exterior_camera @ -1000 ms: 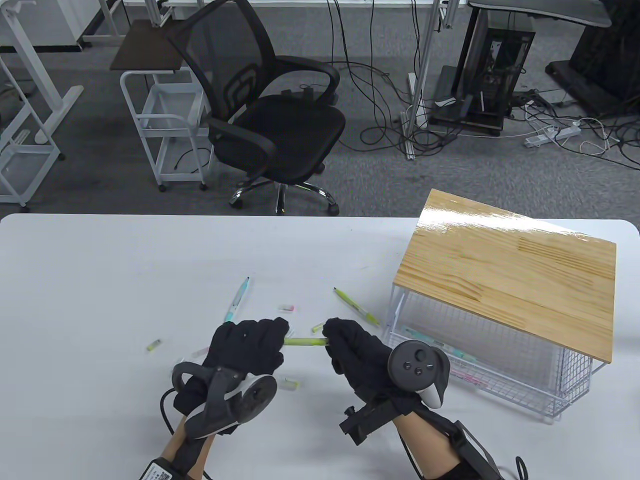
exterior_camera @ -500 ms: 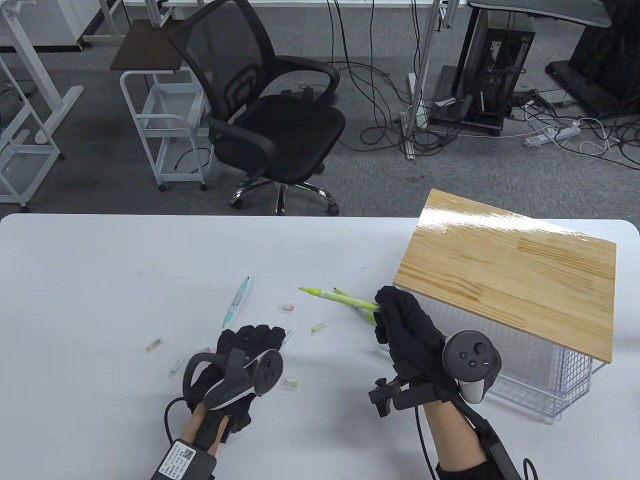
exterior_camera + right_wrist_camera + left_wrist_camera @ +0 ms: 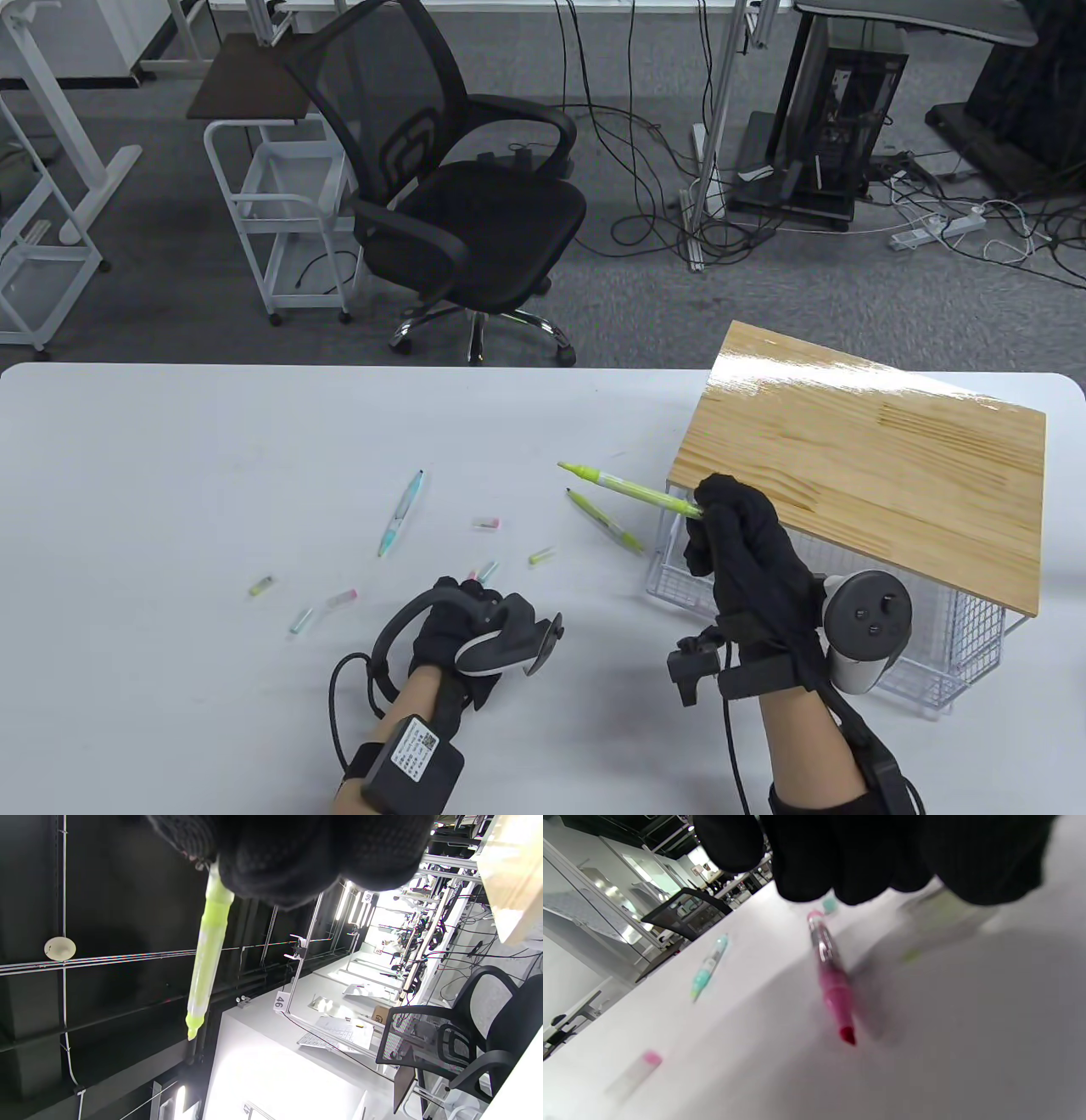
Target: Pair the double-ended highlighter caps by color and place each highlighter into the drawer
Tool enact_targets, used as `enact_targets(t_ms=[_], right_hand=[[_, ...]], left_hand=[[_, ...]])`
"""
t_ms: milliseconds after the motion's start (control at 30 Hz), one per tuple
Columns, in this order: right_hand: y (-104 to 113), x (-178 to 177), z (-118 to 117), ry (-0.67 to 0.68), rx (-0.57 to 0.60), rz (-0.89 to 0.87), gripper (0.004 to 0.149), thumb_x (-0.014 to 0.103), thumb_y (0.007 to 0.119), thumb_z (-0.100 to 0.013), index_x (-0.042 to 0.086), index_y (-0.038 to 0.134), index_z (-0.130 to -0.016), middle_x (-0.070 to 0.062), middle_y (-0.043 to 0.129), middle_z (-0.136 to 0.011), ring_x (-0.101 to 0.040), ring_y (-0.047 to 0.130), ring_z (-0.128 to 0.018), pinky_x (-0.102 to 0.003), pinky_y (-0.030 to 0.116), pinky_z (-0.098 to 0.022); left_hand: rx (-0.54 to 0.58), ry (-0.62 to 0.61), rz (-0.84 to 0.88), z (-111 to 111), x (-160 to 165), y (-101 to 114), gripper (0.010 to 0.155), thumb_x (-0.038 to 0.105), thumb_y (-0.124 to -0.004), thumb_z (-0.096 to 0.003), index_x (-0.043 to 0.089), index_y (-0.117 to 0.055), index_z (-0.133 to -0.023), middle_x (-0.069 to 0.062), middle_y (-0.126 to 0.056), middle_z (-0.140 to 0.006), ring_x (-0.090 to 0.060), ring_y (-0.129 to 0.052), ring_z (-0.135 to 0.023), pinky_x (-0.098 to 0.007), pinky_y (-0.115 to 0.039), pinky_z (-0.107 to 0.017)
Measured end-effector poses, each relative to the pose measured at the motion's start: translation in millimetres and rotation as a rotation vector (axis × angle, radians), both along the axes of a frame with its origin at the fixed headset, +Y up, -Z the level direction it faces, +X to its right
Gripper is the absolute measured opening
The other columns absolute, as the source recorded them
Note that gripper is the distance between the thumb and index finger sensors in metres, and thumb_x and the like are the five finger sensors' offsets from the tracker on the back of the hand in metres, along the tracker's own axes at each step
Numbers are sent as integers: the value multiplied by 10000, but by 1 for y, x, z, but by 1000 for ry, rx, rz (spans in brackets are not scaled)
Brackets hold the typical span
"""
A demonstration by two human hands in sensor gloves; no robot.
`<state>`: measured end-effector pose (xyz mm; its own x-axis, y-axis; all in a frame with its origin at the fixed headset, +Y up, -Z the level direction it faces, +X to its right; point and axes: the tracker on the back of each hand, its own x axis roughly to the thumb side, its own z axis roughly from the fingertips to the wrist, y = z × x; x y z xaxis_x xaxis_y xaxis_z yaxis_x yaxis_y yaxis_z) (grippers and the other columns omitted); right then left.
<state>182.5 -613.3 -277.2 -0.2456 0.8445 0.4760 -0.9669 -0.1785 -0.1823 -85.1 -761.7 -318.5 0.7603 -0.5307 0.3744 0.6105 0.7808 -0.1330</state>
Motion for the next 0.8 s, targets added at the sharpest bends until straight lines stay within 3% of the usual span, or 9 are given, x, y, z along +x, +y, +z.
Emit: enact_targets(t_ms=[367,500,633,800], right_hand=[[-3,-1,-4,4,-20,1,429,345,616,-608,171,619,-1000,-66,859,-735,-105,925,-447,-405,817,-491],[-4,-3,-5,0,-23,15,430,344,616,-609,169,617,-1001,-68,860,-735,-106,925,-446,-405,816,-491],[-5,-7,-7,6,-29,32,429,344,618,-608,168,621,-1000,-70,860,-734,-107,926,-445,-407,816,-490],[-7,-15,-8,25,-36,62,428,343,619,-608,167,625,-998,-71,861,-734,-109,926,-446,-408,817,-490]], left_hand=[[43,-25,1,-5,7,-9,463,510,-780,-458,465,-725,-915,210,-863,-848,-97,-853,-863,-468,-681,-796],[18,-13,-10,-4,5,-8,447,490,-729,-496,488,-684,-941,212,-802,-944,-103,-798,-927,-472,-645,-814],[34,31,148,-1,-4,15,467,466,-684,-513,486,-624,-976,137,-720,-1086,-152,-752,-1004,-479,-641,-815],[149,60,584,11,-29,74,478,424,-651,-545,413,-565,-1015,83,-764,-1100,-187,-814,-995,-483,-692,-784]])
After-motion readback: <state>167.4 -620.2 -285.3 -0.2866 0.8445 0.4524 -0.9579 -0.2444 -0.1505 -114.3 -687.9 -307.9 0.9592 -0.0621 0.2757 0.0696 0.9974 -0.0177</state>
